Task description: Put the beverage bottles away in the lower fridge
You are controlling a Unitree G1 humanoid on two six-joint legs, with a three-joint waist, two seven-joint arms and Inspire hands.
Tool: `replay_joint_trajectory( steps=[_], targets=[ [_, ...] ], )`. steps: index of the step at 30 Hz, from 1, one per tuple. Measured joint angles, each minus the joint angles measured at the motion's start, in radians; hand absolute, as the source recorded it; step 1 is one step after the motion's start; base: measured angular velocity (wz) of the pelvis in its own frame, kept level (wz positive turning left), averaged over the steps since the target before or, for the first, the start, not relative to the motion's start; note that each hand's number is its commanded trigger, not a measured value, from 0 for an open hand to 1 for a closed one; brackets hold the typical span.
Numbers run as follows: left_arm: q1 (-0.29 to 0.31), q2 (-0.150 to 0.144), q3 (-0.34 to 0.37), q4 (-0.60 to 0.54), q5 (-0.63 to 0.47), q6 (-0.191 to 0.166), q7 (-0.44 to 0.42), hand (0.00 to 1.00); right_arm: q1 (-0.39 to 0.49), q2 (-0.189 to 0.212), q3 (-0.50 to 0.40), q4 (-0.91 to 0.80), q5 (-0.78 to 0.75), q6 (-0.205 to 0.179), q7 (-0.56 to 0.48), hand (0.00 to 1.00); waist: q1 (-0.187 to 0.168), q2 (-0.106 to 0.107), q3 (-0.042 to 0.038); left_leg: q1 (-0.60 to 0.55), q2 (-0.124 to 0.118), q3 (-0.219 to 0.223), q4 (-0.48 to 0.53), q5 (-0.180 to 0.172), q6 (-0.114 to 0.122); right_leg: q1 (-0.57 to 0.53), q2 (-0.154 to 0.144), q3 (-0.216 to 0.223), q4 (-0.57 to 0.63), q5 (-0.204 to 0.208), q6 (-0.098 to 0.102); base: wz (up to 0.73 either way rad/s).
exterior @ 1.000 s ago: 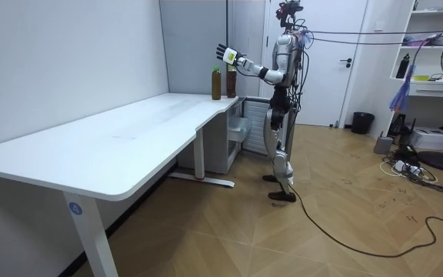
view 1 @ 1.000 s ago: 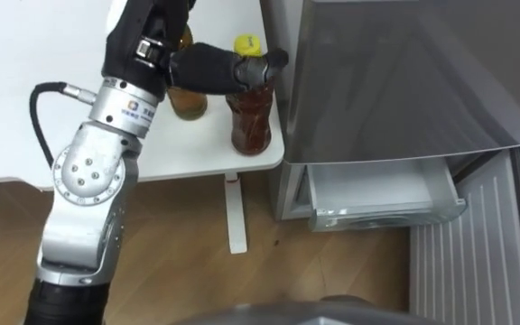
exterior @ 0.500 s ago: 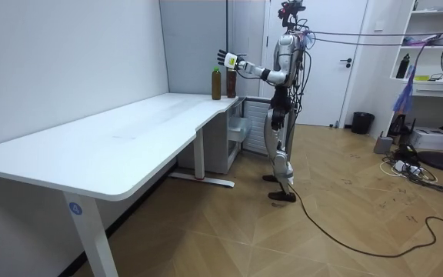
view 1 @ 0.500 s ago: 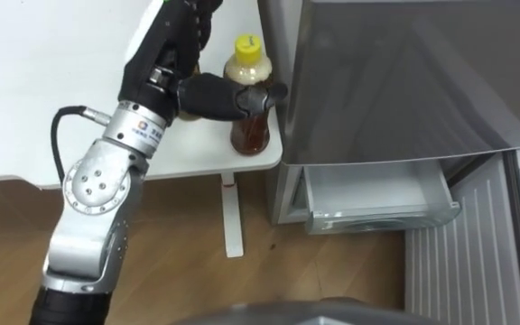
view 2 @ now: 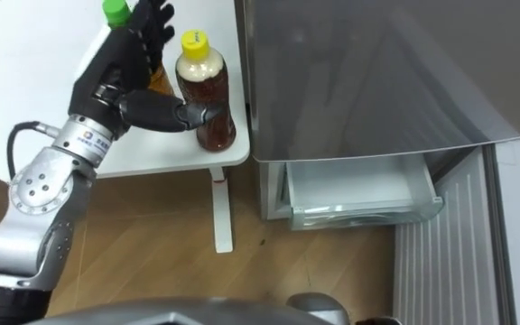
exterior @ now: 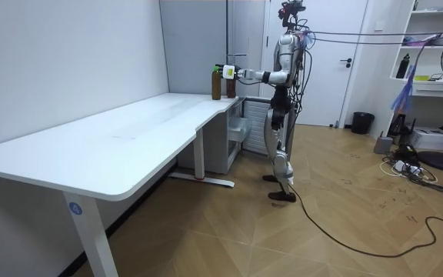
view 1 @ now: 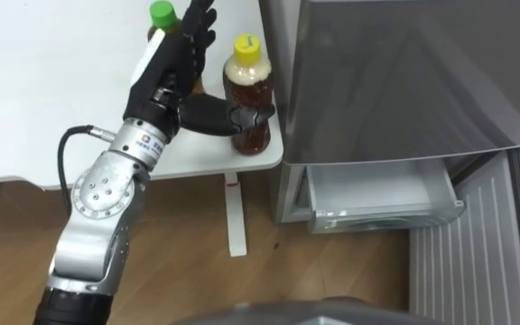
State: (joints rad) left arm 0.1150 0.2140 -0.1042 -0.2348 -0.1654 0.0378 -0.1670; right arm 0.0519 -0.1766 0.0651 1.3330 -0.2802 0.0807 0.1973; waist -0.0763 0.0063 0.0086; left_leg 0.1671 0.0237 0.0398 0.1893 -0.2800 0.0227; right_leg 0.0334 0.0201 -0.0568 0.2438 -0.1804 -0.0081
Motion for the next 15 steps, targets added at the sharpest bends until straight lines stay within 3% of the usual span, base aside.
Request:
replay_joint_trajectory(
  steps=[15],
  targets=[
    [0.000,0.000,-0.019,0.000,-0.001,0.000,0.012,0.00,0.002,0.000,0.000,-0.015,0.017,-0.017,-0.016,0.00,0.000,-0.005,-0.0015,-0.001,0.000,0.000,-0.001,0.000,0.000,0.001,0.000,0.000,-0.005,0.000,0.000,0.00]
  ],
)
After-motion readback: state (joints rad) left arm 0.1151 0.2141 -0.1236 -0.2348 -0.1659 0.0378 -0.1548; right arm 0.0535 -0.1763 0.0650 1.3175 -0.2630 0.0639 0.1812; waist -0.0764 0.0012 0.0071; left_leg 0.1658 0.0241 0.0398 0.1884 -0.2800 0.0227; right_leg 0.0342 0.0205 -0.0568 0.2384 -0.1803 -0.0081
